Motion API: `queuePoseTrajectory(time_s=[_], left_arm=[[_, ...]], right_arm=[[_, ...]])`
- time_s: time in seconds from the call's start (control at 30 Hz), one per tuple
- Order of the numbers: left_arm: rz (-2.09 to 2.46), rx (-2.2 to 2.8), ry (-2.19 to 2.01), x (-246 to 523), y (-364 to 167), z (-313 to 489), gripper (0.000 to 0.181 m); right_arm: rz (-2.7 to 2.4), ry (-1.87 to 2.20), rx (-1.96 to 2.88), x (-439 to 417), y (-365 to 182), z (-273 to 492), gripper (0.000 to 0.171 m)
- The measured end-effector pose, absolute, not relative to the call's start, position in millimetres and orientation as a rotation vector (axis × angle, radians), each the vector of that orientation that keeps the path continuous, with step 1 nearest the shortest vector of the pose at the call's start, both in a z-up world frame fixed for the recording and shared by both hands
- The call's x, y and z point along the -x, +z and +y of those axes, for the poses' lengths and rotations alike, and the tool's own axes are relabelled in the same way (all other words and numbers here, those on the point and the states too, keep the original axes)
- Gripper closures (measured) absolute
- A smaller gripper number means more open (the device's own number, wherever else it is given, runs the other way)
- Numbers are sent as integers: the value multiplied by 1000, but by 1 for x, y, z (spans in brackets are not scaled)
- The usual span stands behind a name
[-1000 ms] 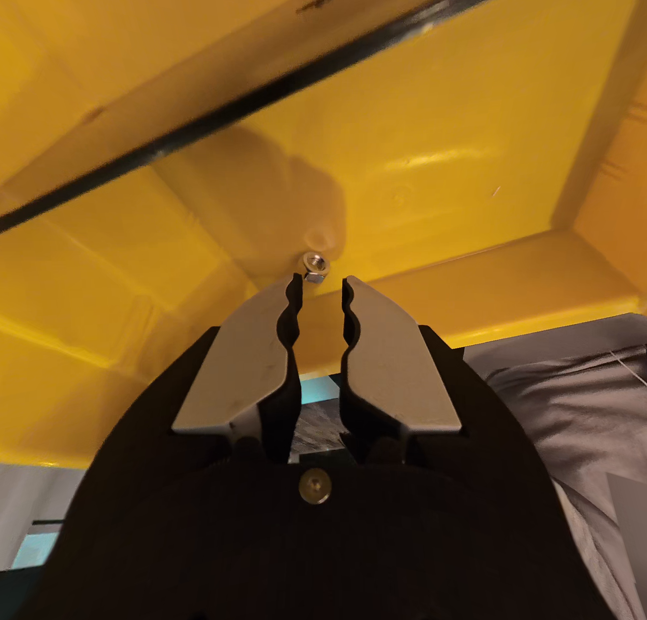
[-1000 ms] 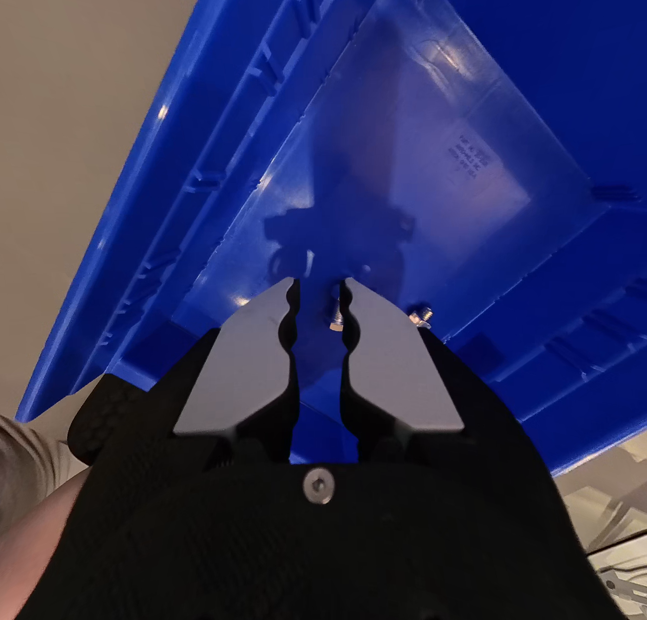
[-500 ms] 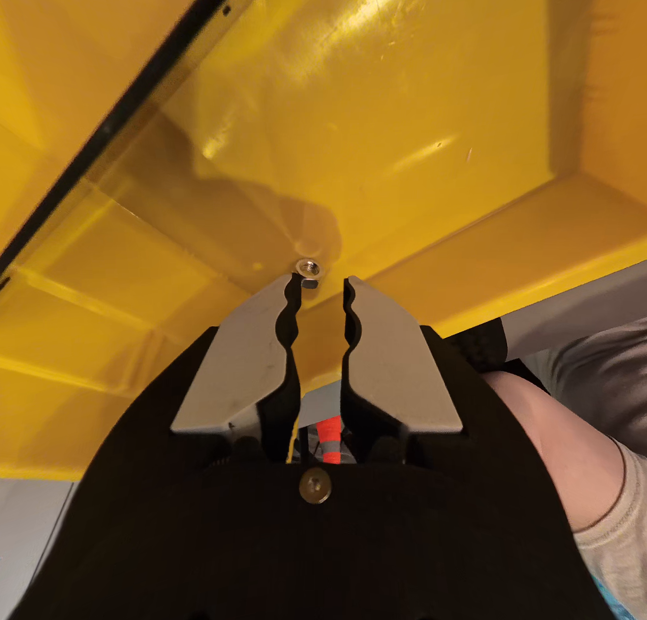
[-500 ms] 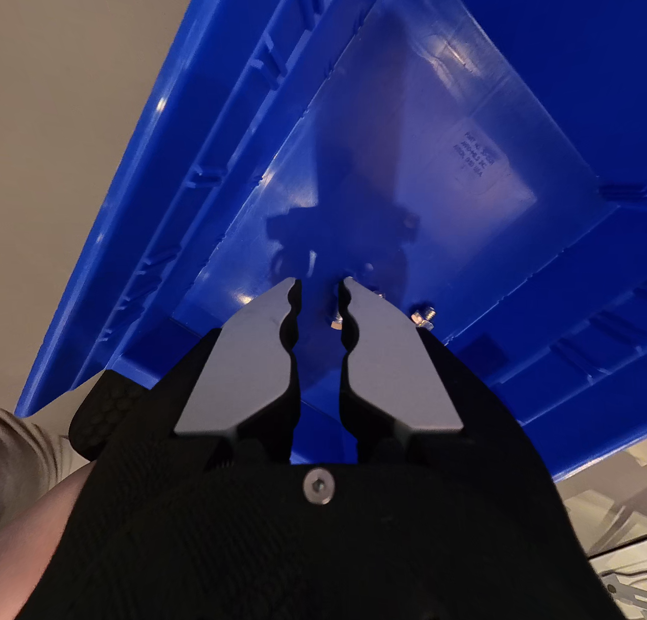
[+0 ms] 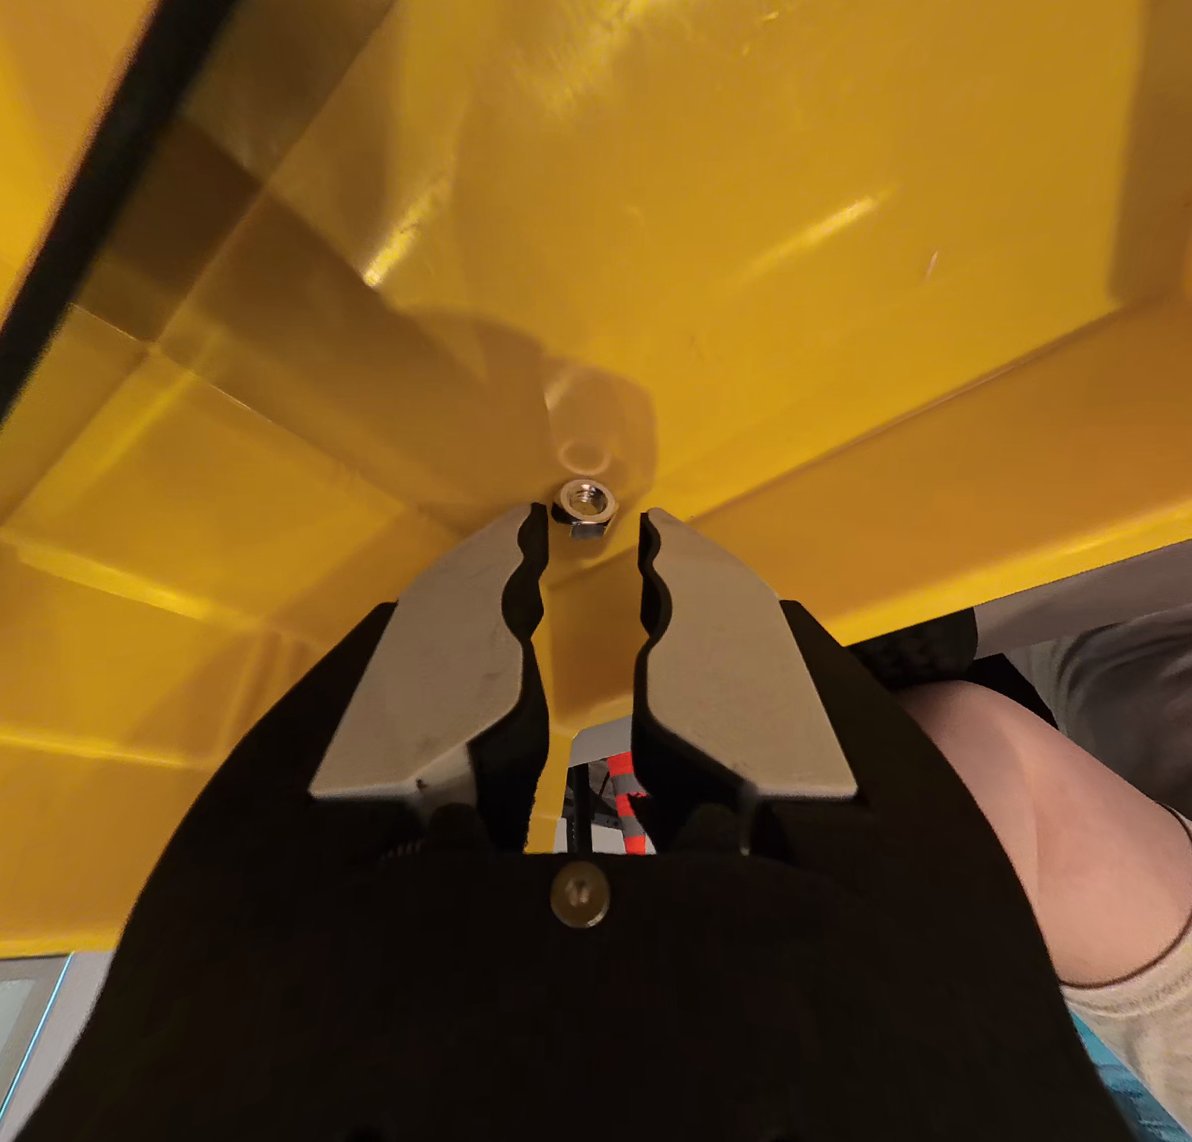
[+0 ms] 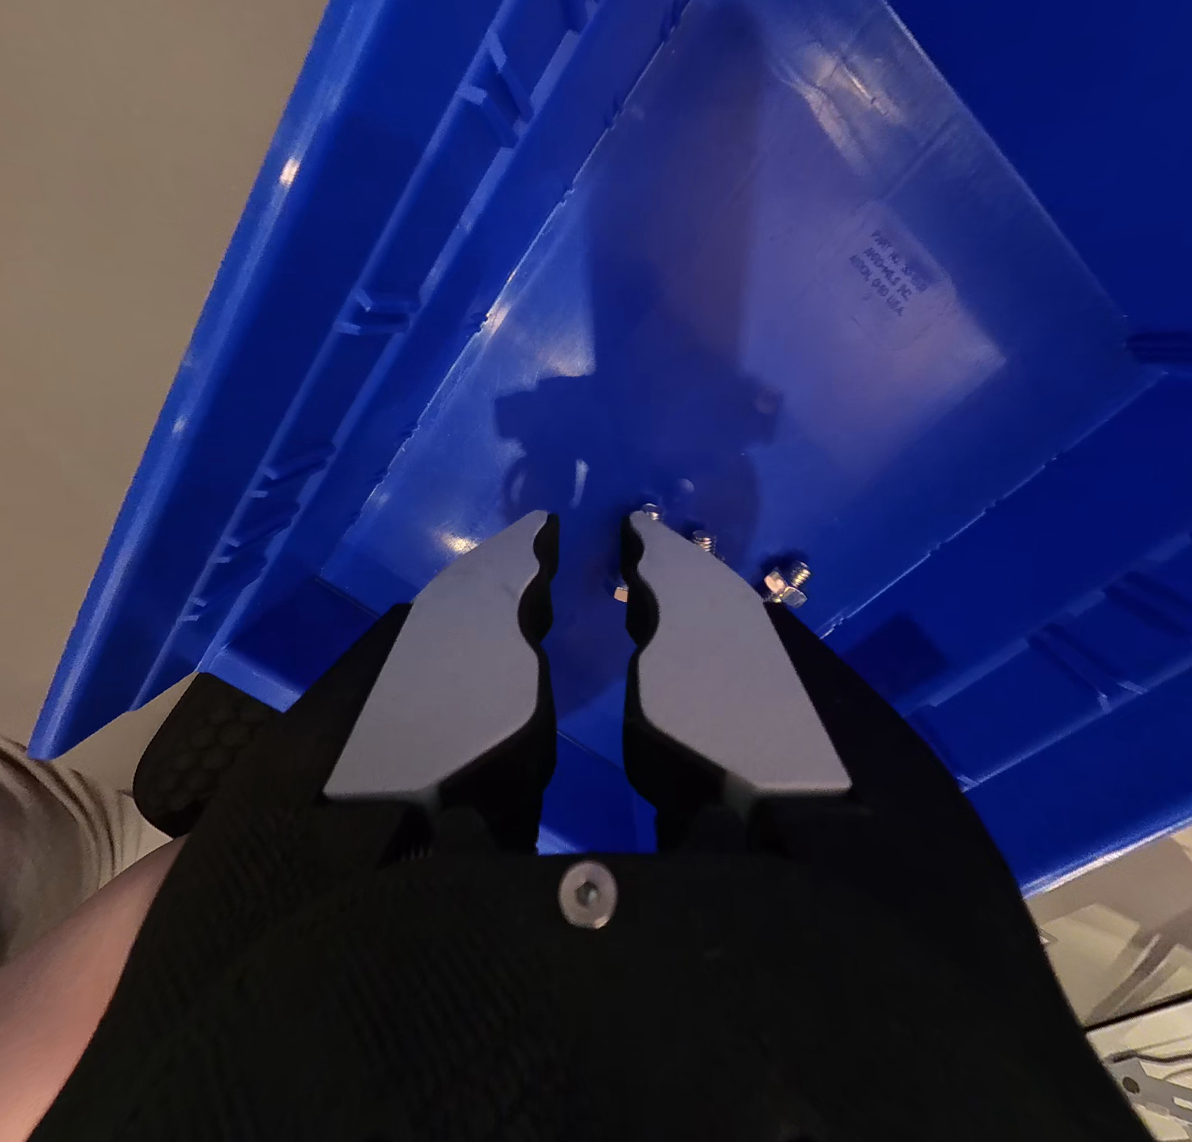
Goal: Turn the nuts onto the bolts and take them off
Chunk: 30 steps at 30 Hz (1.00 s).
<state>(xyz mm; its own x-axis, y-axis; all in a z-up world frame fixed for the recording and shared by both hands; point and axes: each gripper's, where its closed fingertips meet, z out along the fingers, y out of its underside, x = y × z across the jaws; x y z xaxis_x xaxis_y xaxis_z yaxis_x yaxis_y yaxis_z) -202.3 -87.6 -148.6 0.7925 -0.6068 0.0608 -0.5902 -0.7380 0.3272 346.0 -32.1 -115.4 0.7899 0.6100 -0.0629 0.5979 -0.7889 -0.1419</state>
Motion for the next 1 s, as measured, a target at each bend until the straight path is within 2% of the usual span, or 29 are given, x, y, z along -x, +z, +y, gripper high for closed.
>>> queuePoseTrajectory(time_s=[0.27,0.67,0.87,1.0], left_arm=[[-927,-2636,-87,204,-151,-88,162],[-944,-2625,-145,209,-143,-91,163],[-1006,-2870,-201,206,-105,-67,163],[-1315,-3204,-52,151,-45,-33,162]], right_arm=[[-973,164,2875,-347,-117,-34,151],[-978,175,2889,-347,-118,-37,154],[-972,172,2894,-348,-118,-38,156],[-960,148,2889,-351,-115,-37,156]])
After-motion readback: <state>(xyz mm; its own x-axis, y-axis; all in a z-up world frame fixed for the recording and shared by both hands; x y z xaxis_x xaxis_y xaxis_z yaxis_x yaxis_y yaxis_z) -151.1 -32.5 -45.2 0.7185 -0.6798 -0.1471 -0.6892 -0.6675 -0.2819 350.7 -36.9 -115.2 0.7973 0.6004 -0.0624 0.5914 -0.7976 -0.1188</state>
